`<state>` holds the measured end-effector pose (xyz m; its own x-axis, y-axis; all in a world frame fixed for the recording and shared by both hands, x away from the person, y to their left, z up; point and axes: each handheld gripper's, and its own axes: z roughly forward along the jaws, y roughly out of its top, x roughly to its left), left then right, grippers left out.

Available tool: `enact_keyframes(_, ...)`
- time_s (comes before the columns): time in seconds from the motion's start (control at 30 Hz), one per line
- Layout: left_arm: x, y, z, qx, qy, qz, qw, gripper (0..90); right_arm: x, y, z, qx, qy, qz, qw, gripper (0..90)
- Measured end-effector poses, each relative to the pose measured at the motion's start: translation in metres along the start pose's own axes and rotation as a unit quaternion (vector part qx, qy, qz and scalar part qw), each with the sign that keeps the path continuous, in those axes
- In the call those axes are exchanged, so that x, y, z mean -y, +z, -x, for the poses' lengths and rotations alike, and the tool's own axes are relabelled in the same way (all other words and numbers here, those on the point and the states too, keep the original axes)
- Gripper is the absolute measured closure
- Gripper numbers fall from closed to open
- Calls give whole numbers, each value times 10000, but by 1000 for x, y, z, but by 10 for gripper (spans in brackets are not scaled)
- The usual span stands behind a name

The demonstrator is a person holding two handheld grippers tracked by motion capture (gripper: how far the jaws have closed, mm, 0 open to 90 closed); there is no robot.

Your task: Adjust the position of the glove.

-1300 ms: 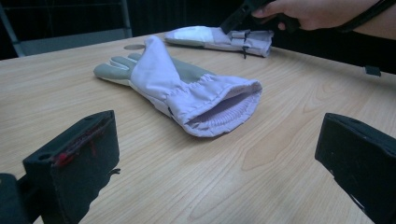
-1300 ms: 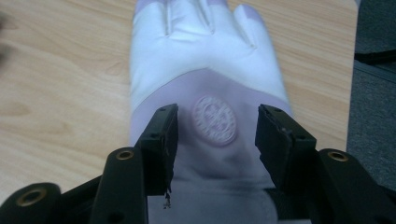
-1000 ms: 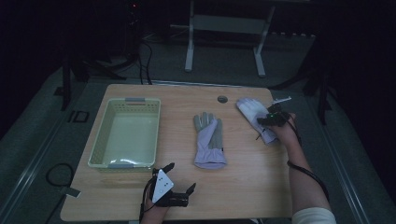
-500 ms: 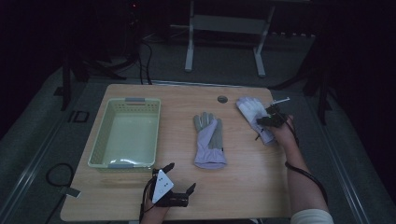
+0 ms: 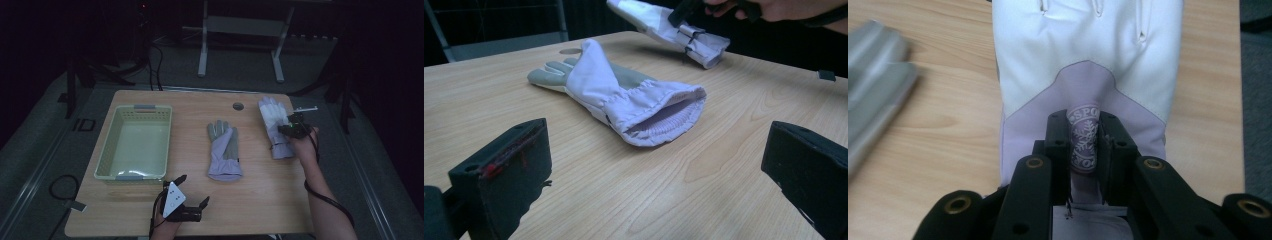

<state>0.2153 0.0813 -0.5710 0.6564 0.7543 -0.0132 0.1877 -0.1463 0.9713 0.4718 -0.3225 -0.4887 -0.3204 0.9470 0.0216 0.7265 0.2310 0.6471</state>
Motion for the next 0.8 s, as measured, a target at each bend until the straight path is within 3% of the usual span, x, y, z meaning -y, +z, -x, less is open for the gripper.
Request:
enact_keyframes(0.07,0,0,0,5,21,-10,10000,0,1,-3,-3,3,32,7,10000,775)
enact_keyframes(0.17,0,0,1,7,23,6,10000,0,10,-23,-14,113,342,158,9992,775)
enact_keyframes(0.33,0,0,1,17,40,-21,10000,0,25,-41,-27,357,587,186,9975,772)
enact_keyframes(0.5,0,1,1,24,71,-27,10000,0,45,-53,-42,188,883,195,9957,773)
enact_keyframes(0.67,0,1,2,37,90,-21,10000,0,61,-65,-62,187,877,359,9953,772)
enact_keyframes(0.8,0,1,2,42,84,-27,10000,0,69,-60,-67,235,1047,376,9935,771)
